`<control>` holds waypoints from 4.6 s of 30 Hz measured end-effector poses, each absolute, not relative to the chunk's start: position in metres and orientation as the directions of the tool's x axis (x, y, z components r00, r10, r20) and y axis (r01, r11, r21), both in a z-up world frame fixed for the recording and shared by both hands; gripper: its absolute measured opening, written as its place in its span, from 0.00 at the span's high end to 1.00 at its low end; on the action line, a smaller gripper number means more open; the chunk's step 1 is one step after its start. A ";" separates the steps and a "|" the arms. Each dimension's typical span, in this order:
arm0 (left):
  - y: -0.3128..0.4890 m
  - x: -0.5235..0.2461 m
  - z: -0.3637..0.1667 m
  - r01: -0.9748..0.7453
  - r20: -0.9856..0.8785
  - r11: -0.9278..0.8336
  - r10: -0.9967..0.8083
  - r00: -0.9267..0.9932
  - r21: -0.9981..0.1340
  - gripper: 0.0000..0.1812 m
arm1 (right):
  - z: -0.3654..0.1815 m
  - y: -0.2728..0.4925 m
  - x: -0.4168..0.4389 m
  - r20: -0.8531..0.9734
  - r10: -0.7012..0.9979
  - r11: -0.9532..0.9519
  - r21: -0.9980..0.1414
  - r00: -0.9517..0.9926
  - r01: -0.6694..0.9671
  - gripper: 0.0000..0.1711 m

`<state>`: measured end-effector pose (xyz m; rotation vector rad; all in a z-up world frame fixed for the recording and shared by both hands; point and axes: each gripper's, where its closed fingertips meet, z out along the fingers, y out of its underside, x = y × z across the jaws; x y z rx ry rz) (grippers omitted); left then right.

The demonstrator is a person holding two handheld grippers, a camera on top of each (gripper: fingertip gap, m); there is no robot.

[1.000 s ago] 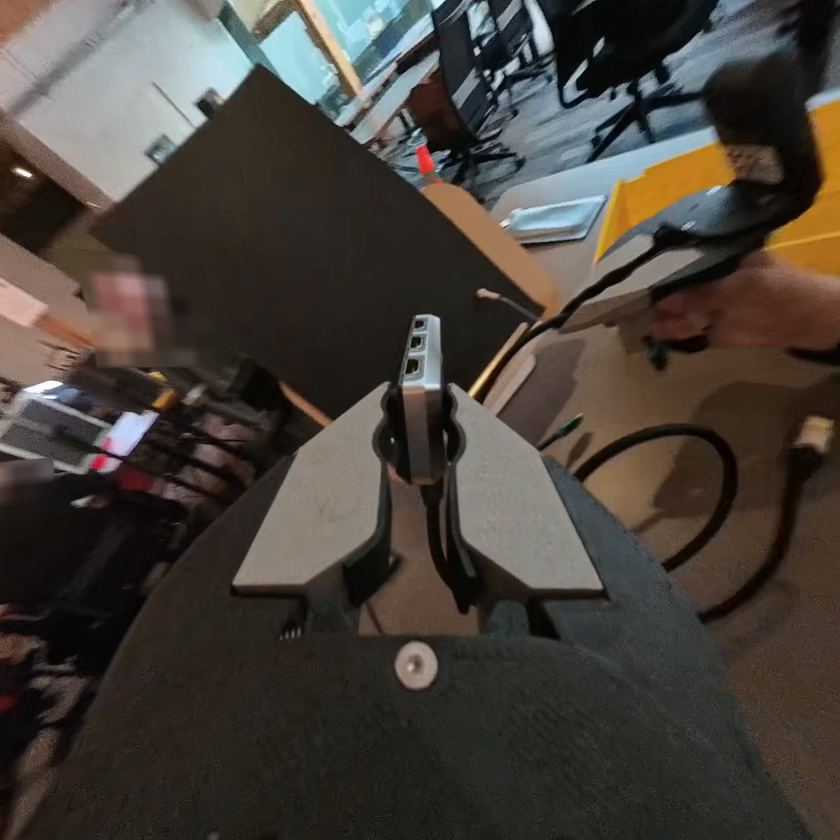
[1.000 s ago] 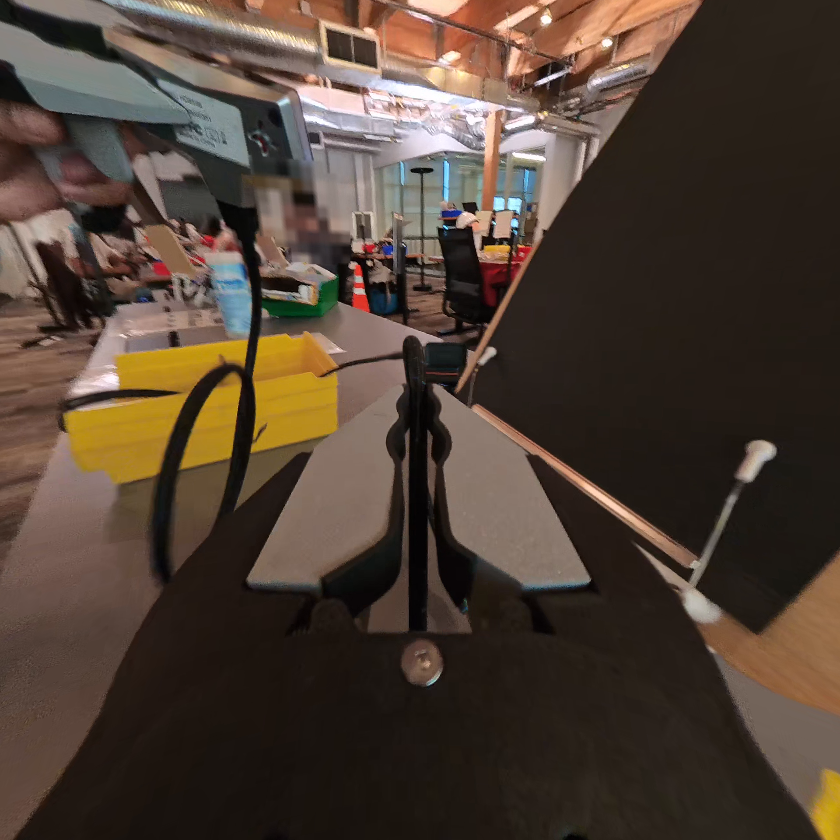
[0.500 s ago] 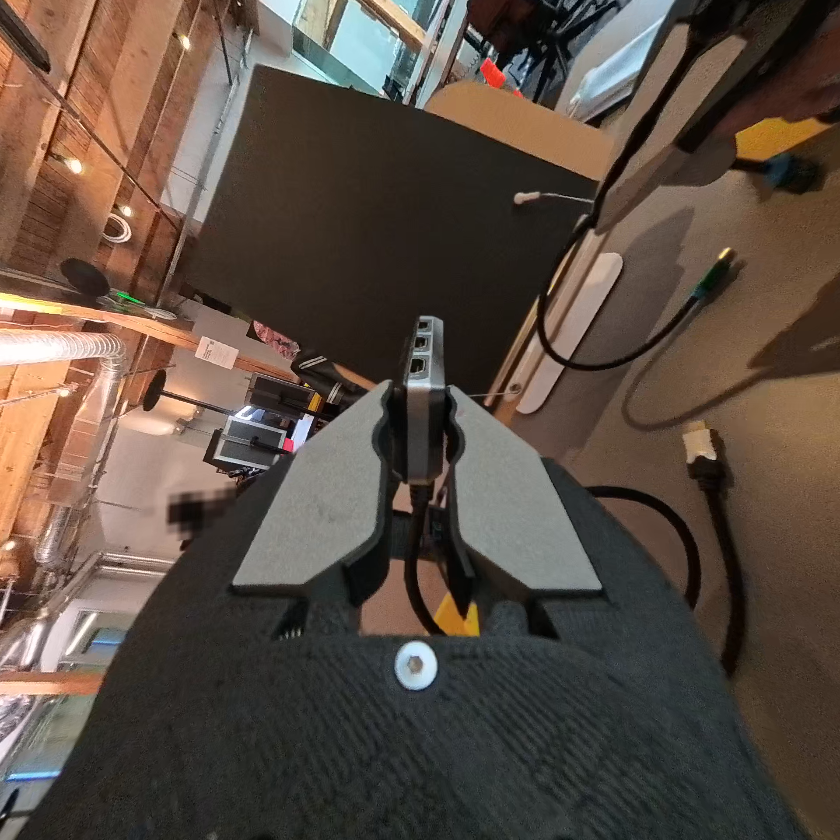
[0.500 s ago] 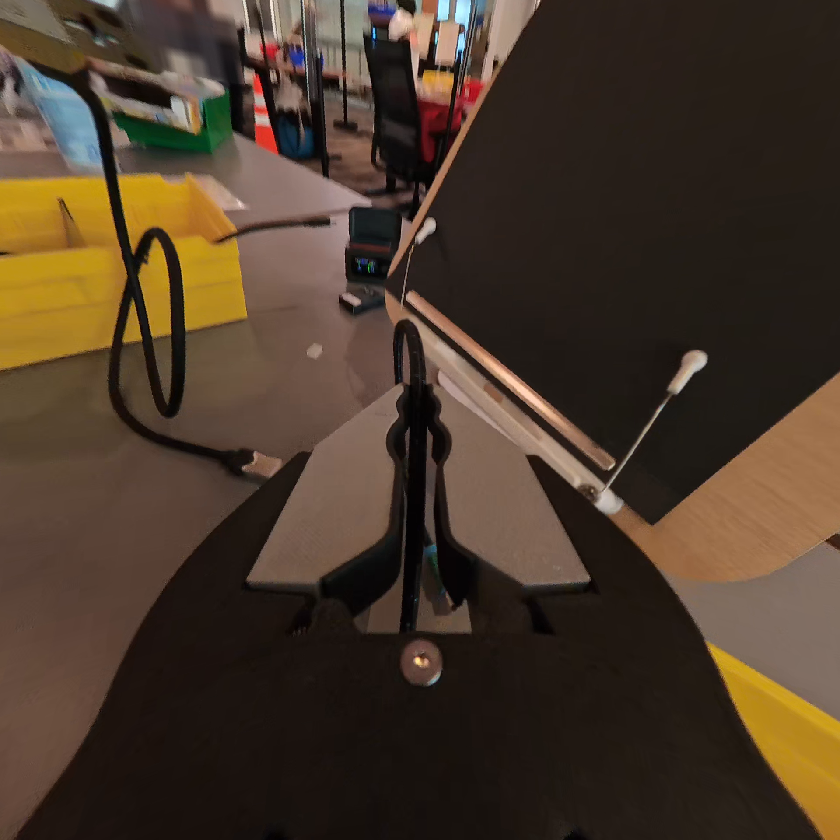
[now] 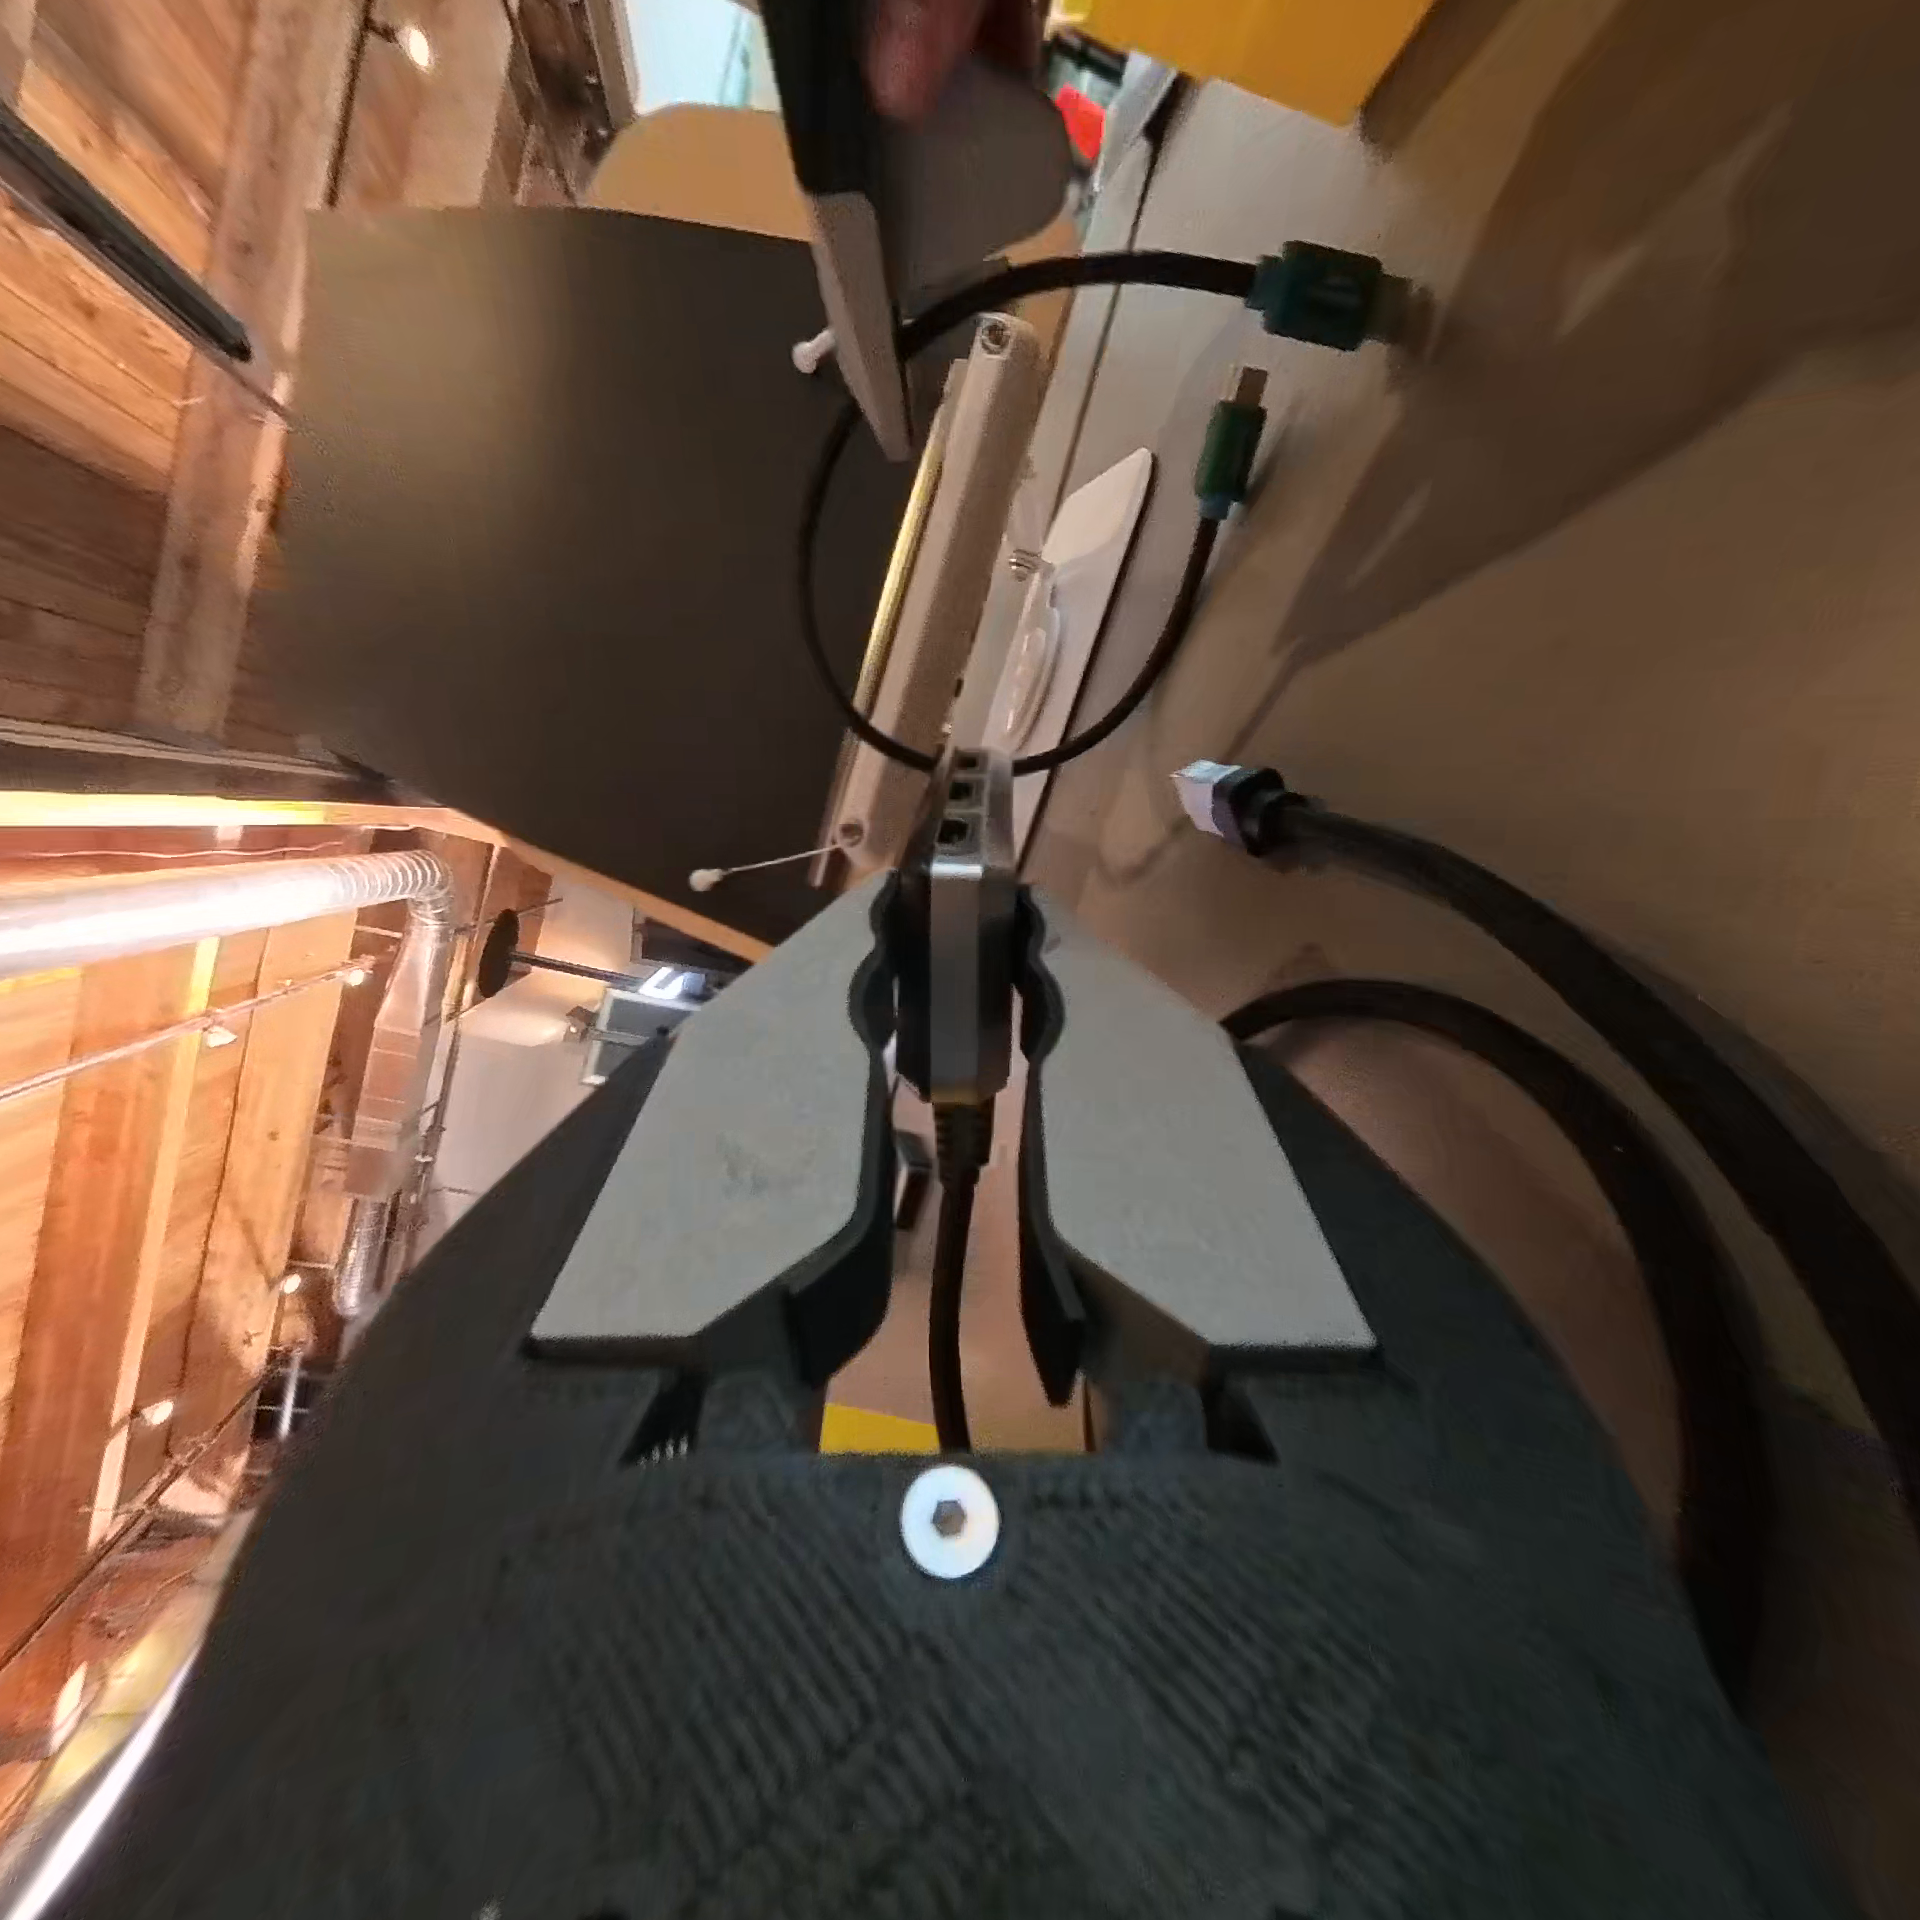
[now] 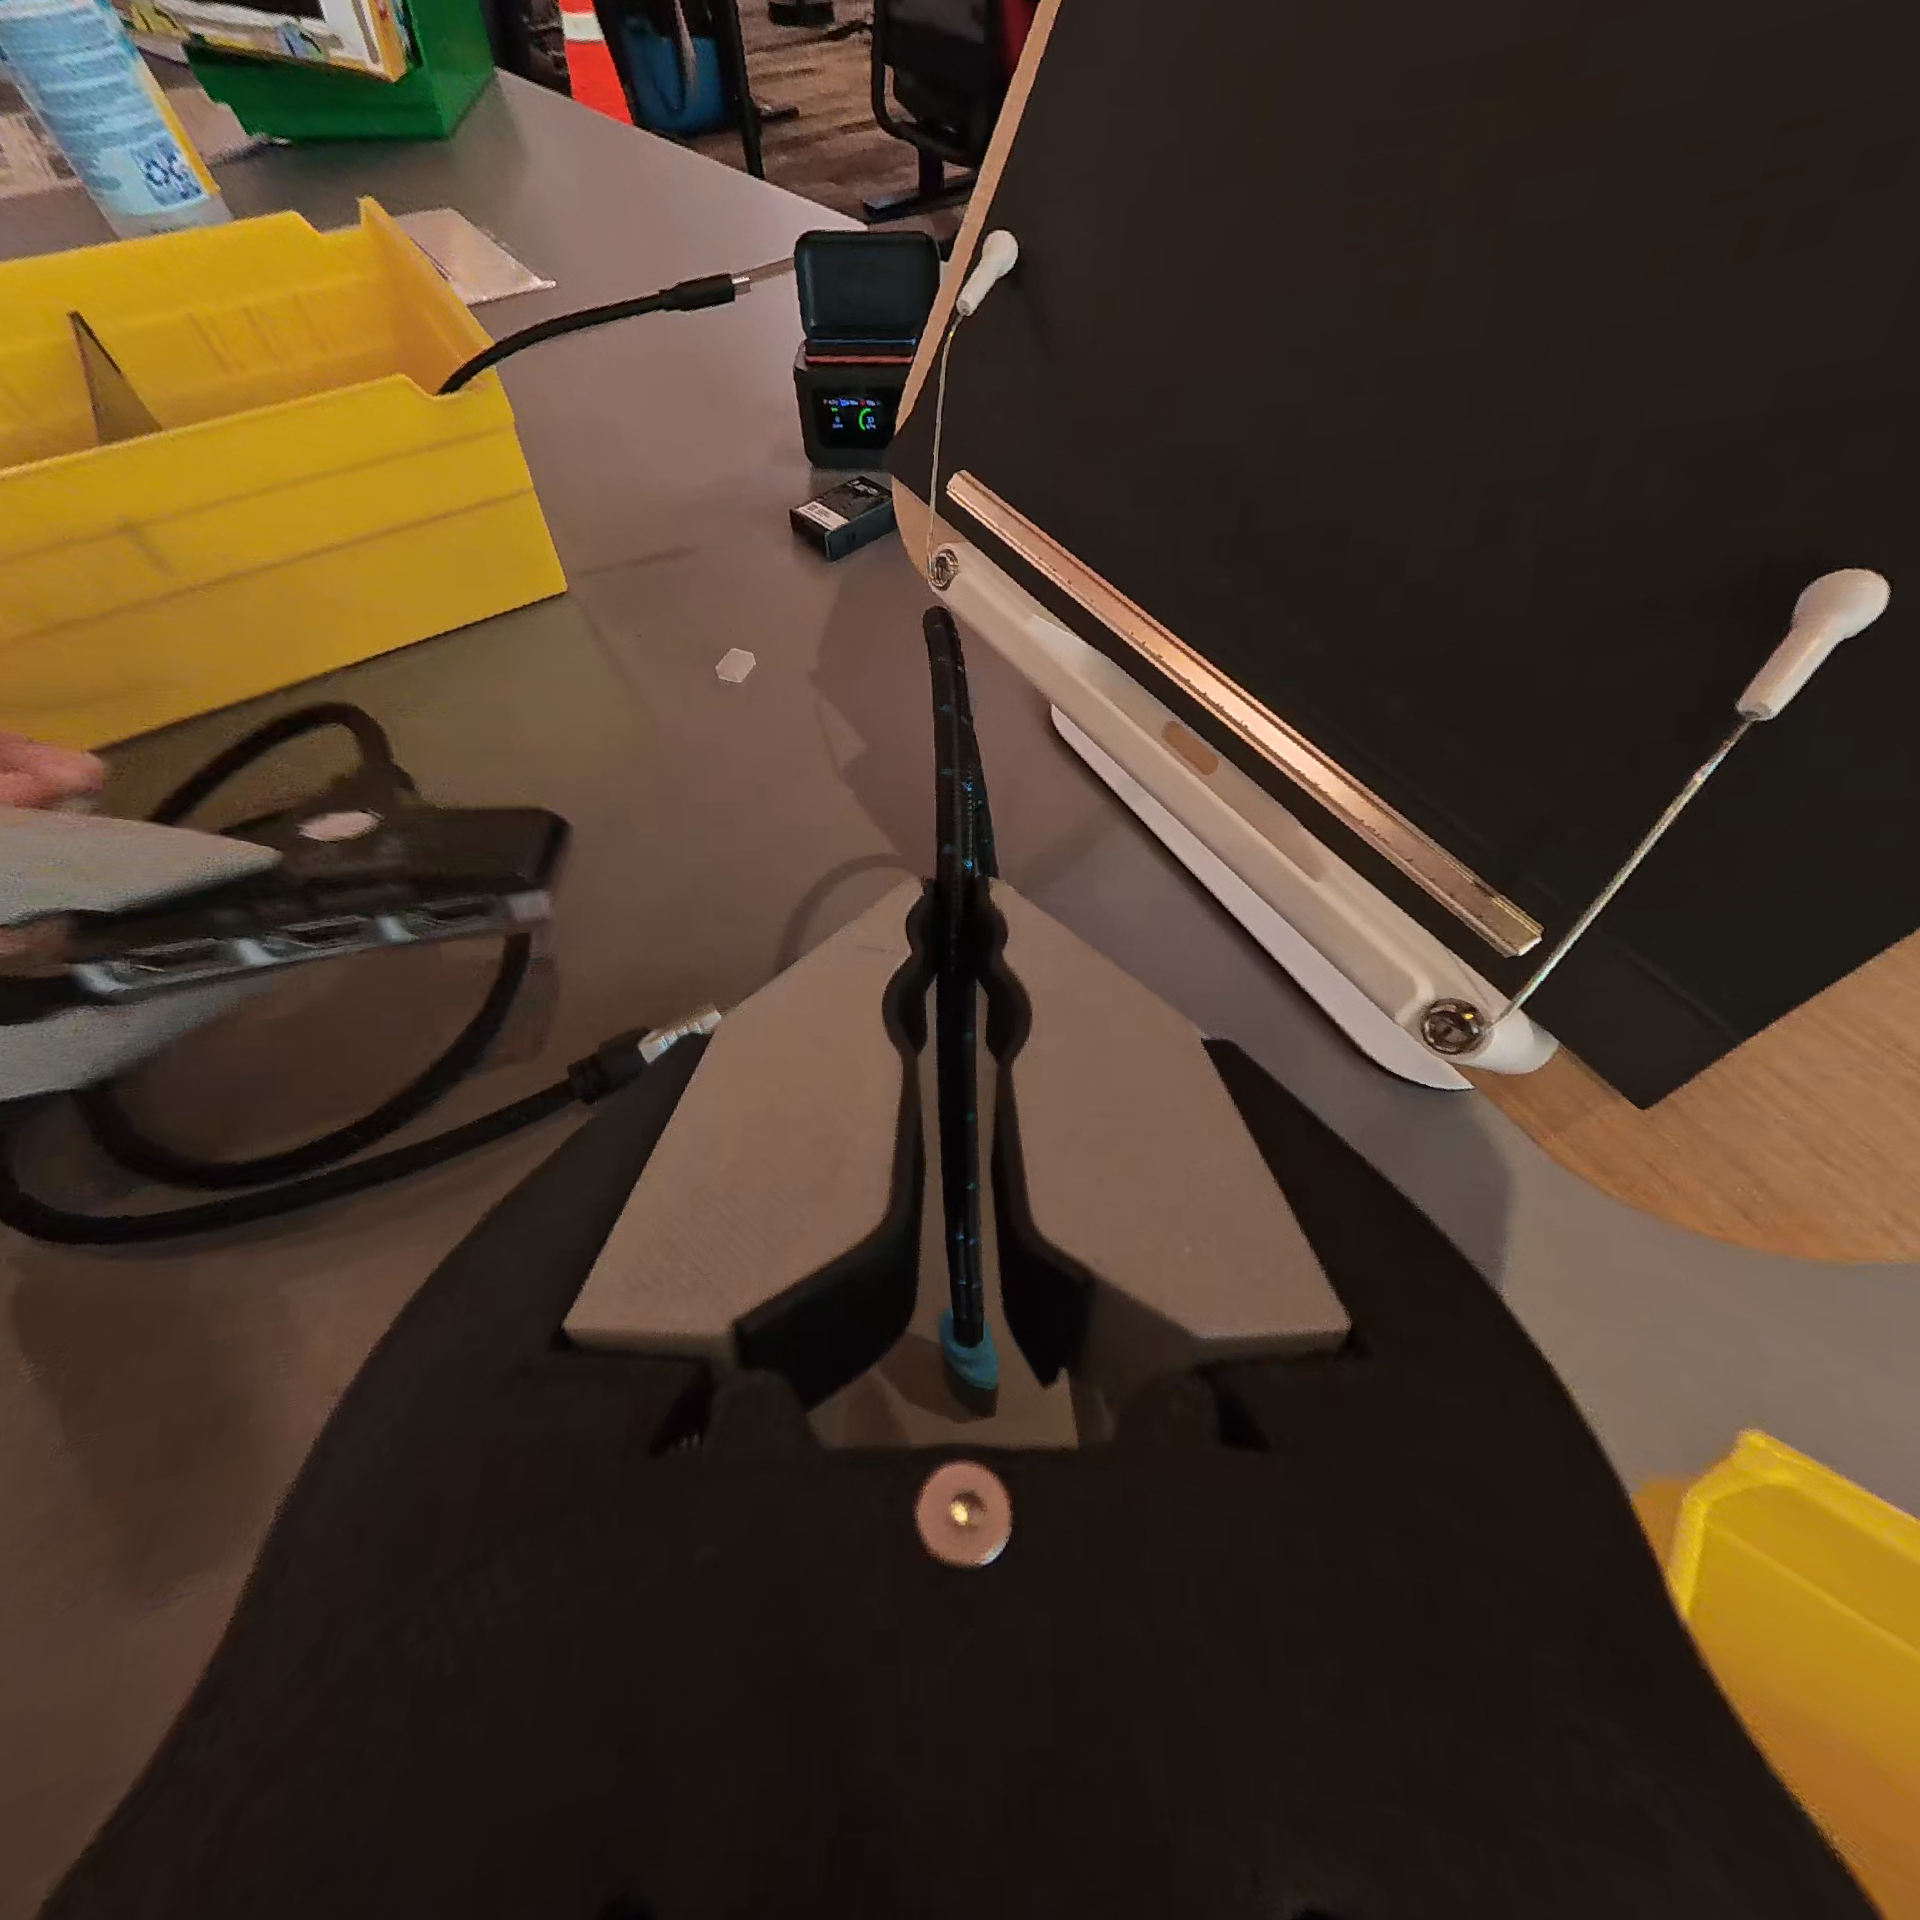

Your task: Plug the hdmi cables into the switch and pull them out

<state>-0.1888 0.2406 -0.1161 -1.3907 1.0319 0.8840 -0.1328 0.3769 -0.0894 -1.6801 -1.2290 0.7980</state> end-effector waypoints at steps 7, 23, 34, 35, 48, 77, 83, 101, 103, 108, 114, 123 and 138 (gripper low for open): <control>0.266 -0.195 -0.160 -0.923 -0.894 -0.020 -0.242 0.376 -0.383 0.90 | -0.081 0.373 -0.135 -0.087 0.957 -0.176 -0.933 0.277 0.315 0.98; 0.240 -0.198 -0.117 -0.750 -0.726 -0.032 -0.231 0.648 -0.660 0.79 | -0.062 0.361 -0.147 -0.337 0.927 -0.357 -0.927 0.164 0.116 0.98; 0.246 -0.125 -0.091 -0.593 -0.510 -0.080 -0.427 0.747 -0.801 0.82 | -0.018 0.327 -0.149 -0.405 0.910 -0.411 -0.910 -0.083 -0.063 0.99; 0.251 -0.121 -0.096 -0.571 -0.473 -0.102 -0.453 0.756 -0.815 0.81 | -0.011 0.324 -0.146 -0.394 0.914 -0.402 -0.911 -0.101 -0.088 0.98; 0.282 -0.076 -0.109 -0.372 -0.154 -0.214 -0.648 0.746 -0.903 0.88 | 0.030 0.292 -0.131 -0.325 0.905 -0.389 -0.894 -0.274 -0.223 0.98; 0.260 -0.160 -0.048 -0.101 0.119 -0.306 -0.623 0.773 -0.947 0.95 | -0.024 0.357 -0.125 -0.273 0.950 -0.280 -0.960 0.149 0.024 0.95; 0.254 -0.159 -0.071 -0.172 0.222 -0.459 -0.684 0.695 -0.872 0.95 | -0.067 0.357 -0.130 -0.391 0.912 -0.409 -0.887 0.124 0.215 0.92; 0.269 -0.176 -0.099 -0.126 0.414 -0.638 -0.624 0.662 -0.760 0.96 | -0.055 0.310 -0.142 0.017 0.997 0.037 -0.962 -0.077 0.270 0.77; 0.272 -0.177 -0.097 -0.100 0.430 -0.641 -0.614 0.662 -0.761 0.95 | -0.069 0.283 -0.154 0.095 0.978 0.150 -0.938 -0.184 0.312 0.73; 0.281 -0.180 -0.091 -0.018 0.458 -0.634 -0.578 0.675 -0.774 0.95 | -0.094 0.268 -0.185 0.297 0.945 0.326 -0.868 -0.135 0.374 0.77; 0.292 -0.189 -0.086 0.140 0.543 -0.624 -0.522 0.658 -0.769 0.95 | -0.101 0.286 -0.195 0.430 0.902 0.385 -0.834 0.028 0.395 0.86; 0.292 -0.192 -0.083 0.198 0.567 -0.614 -0.492 0.661 -0.764 0.95 | -0.097 0.291 -0.197 0.311 0.948 0.273 -0.899 0.062 0.342 0.89; 0.243 -0.209 -0.129 -0.752 -0.549 -0.219 -0.564 0.617 -0.622 0.76 | -0.109 0.298 -0.178 -0.140 0.983 -0.087 -0.924 -0.118 0.372 0.90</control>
